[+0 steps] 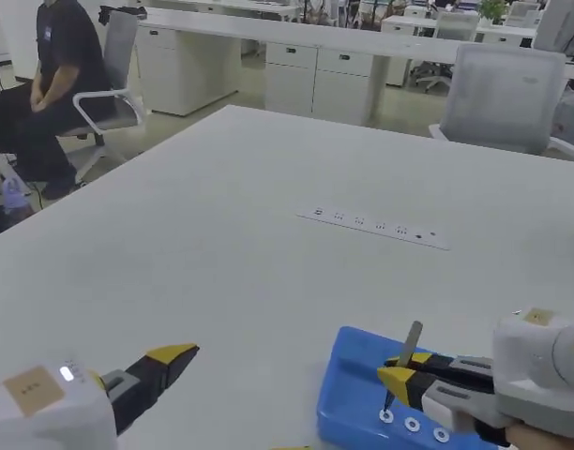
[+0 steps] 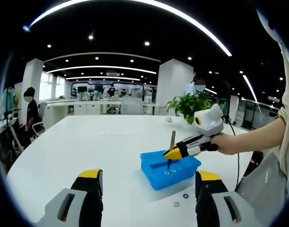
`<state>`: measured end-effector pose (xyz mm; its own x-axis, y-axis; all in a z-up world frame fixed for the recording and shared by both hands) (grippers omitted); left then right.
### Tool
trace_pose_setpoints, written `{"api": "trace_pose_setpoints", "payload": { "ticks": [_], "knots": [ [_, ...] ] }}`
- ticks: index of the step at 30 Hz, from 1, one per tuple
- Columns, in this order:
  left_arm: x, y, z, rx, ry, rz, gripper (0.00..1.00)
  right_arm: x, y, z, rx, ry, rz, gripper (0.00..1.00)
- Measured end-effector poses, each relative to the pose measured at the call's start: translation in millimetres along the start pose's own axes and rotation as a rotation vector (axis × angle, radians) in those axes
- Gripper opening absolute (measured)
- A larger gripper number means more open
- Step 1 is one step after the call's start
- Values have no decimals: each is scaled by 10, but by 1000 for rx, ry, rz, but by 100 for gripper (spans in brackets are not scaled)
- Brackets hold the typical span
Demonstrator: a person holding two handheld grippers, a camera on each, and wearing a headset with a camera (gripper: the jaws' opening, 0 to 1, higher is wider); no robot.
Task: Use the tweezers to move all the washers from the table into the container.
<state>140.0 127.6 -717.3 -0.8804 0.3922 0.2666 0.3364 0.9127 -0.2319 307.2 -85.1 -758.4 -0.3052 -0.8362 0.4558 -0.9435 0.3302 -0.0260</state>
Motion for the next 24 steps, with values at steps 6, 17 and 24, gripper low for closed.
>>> {"api": "trace_pose_setpoints", "payload": {
  "ticks": [6,17,24],
  "knots": [
    [0,1,-1,0,-1,1,81,147,85,-88,-3,-52,14,4],
    [1,-4,3,-2,0,2,81,341,307,-197,-13,-115,-2,4],
    [1,-14,9,-6,4,7,81,391,434,-160,-41,-127,-17,4]
  ]
}}
Point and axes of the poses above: the centre of the closed fingertips' face, and the gripper's own axes: x roughly backward along the fingers, y roughly to its left, z roughly out of its underside, the point moved 10 cm from there along x, roughly backward along the fingers, and after that the axes turned 8 degrees about x, right-handed, at the moved point
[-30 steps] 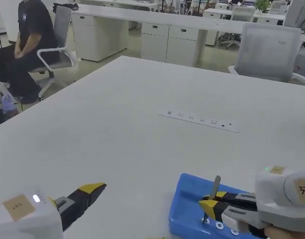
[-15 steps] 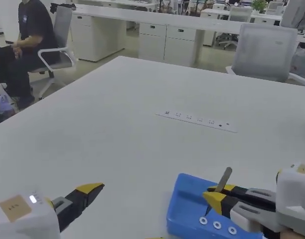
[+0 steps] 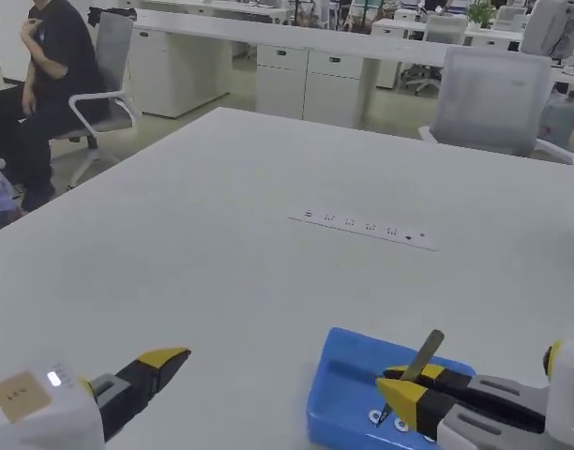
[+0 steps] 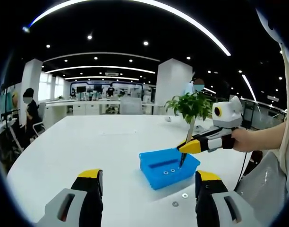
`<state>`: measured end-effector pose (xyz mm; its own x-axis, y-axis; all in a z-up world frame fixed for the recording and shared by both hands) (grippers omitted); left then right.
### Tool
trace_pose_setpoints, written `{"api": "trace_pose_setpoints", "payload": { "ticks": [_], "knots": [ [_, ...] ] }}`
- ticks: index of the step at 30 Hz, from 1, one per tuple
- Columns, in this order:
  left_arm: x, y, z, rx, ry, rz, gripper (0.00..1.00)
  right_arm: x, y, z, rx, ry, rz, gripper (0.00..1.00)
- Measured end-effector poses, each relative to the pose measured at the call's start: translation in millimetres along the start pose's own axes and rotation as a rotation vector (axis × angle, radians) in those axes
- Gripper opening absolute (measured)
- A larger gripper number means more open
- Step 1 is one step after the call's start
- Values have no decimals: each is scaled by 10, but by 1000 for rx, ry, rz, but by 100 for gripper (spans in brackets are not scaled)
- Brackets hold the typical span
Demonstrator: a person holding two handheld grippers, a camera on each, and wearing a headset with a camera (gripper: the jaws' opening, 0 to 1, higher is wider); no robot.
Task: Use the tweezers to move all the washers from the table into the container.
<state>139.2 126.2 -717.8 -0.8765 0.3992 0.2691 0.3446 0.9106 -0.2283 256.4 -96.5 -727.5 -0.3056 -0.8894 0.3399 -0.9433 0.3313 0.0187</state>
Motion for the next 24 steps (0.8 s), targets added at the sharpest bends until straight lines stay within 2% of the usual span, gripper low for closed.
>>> {"api": "trace_pose_setpoints", "payload": {
  "ticks": [9,14,24],
  "knots": [
    [0,-13,9,-3,3,2,81,22,94,137,-70,4,-28,4],
    [-1,-18,12,-2,5,2,81,-19,134,257,-115,35,-52,4],
    [-1,-23,13,-4,8,2,81,-42,168,422,-196,71,-57,4]
  ]
}}
Point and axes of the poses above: the centre of the closed fingertips' face, and the gripper's own axes: x roughly backward along the fingers, y roughly to its left, z roughly out of its underside, the point moved 10 cm from there along x, roughly backward along the fingers, and after that the axes turned 8 degrees about x, right-handed, at the moved point
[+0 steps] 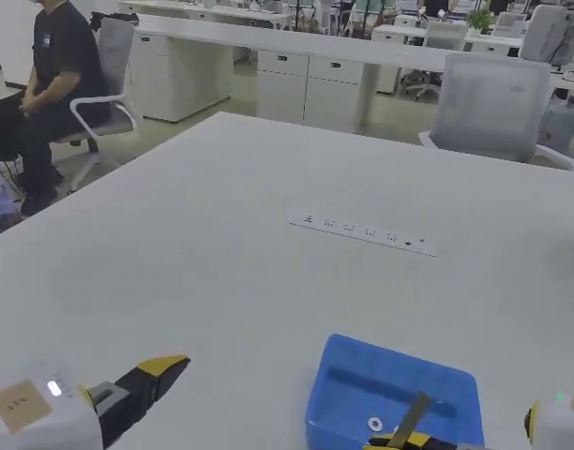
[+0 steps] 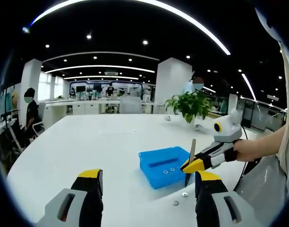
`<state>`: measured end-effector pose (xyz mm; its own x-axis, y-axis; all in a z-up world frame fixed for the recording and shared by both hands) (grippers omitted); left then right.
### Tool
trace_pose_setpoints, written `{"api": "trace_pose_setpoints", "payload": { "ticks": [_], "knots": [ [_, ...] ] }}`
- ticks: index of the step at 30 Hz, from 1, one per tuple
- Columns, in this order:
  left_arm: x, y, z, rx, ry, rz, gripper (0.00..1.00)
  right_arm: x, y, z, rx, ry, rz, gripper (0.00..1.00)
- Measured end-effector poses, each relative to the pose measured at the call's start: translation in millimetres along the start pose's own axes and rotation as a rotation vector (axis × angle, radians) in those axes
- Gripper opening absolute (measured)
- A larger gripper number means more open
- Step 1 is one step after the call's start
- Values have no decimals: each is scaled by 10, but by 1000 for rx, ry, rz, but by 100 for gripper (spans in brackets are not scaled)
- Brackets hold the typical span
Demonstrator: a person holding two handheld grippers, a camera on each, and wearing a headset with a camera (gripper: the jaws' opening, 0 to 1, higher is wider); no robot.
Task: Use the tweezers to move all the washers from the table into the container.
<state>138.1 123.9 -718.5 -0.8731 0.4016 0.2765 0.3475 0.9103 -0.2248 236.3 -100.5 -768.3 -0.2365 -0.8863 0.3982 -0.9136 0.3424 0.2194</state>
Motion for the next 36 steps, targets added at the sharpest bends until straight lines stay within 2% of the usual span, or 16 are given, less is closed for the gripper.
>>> {"api": "trace_pose_setpoints", "payload": {
  "ticks": [5,9,20,28,31,36],
  "knots": [
    [4,2,-2,2,-2,-1,81,-5,24,80,-23,11,-2,4],
    [2,0,-3,-1,-1,0,81,-23,39,131,-9,39,-2,4],
    [3,8,-13,2,-5,-5,81,-66,30,210,-21,51,-8,4],
    [3,9,-16,4,-6,-4,81,-95,34,205,-18,51,-17,4],
    [3,11,-14,2,-5,-6,81,-106,57,206,-11,59,-25,4],
    [4,15,-13,1,-4,-8,81,-112,138,178,83,93,-40,4]
  ]
}}
Point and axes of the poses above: the centre of the closed fingertips' face, and the gripper's own axes: x roughly backward along the fingers, y roughly to its left, z roughly out of its underside, the point moved 10 cm from there along x, roughly backward along the fingers, and after that the axes turned 8 degrees about x, right-handed, at the moved point
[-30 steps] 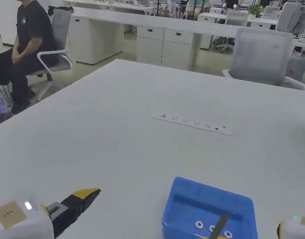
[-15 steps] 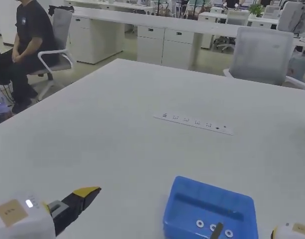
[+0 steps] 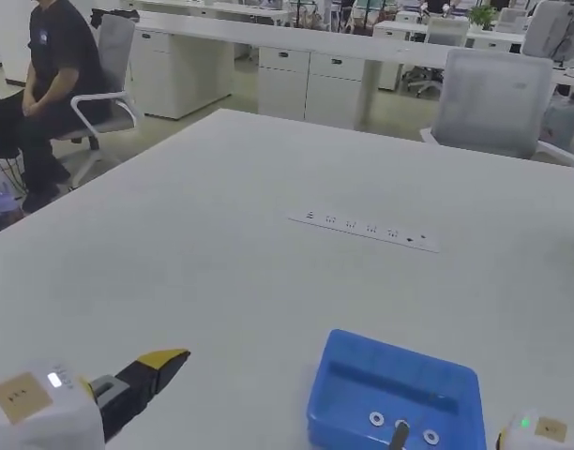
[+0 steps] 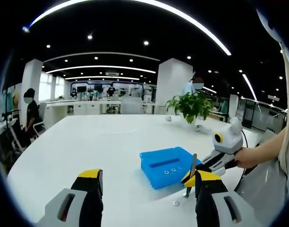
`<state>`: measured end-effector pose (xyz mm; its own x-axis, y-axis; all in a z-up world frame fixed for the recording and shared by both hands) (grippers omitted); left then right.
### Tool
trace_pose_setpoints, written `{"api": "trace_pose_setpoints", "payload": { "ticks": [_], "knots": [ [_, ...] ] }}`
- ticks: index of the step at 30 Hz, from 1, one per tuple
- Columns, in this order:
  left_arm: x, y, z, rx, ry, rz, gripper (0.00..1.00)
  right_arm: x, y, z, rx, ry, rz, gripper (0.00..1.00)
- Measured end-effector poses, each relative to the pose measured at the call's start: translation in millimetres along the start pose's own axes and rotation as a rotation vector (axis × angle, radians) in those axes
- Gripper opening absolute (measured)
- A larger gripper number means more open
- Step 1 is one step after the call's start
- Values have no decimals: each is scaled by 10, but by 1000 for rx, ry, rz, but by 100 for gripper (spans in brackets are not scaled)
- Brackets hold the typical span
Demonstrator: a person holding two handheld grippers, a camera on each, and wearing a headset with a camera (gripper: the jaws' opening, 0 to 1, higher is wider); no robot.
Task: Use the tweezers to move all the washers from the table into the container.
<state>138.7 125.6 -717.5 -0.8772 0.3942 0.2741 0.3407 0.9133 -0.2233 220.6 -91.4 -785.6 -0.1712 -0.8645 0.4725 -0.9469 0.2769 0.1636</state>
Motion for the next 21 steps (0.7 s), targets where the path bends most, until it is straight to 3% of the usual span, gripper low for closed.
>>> {"api": "trace_pose_setpoints", "payload": {
  "ticks": [8,14,21],
  "knots": [
    [0,-2,1,0,-3,1,81,-26,108,-22,136,39,-20,5],
    [2,-8,2,-4,-1,3,81,-46,157,-40,183,64,-34,6],
    [4,-5,3,-4,-1,1,81,-39,181,-41,260,94,-11,4]
  ]
}}
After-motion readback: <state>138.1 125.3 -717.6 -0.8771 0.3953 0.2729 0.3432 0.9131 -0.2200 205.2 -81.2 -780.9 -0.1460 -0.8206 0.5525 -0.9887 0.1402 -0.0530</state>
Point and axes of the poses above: the centre of the closed fingertips' face, and the gripper's own axes: x roughly backward along the fingers, y roughly to its left, z roughly out of its underside, the point moved 10 cm from there along x, roughly backward along the fingers, and after that the axes turned 8 degrees about x, right-handed, at the moved point
